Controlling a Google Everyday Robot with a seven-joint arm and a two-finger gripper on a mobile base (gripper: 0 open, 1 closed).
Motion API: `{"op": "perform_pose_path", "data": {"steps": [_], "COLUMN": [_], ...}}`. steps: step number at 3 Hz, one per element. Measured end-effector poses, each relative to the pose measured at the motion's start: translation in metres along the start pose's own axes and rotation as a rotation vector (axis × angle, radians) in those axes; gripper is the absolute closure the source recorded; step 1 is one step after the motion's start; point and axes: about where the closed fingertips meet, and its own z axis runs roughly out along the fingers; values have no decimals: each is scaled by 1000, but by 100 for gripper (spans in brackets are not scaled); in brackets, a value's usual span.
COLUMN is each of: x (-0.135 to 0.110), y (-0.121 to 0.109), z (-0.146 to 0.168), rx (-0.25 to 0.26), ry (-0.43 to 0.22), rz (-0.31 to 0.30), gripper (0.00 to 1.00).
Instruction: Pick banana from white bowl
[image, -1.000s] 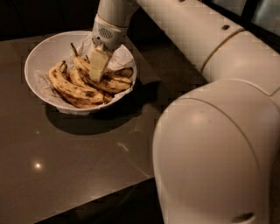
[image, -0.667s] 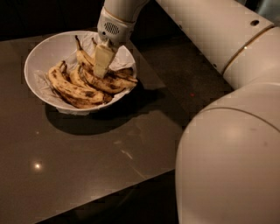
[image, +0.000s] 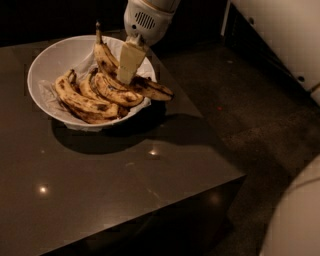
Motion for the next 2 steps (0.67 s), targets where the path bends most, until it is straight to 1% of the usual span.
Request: {"op": "perform_pose_path", "data": {"steps": [1, 2], "x": [13, 41], "y": [28, 67], "z": [-24, -36], "rx": [17, -6], "ry": [-9, -9], "rz": [-49, -53], "gripper": [100, 100]}}
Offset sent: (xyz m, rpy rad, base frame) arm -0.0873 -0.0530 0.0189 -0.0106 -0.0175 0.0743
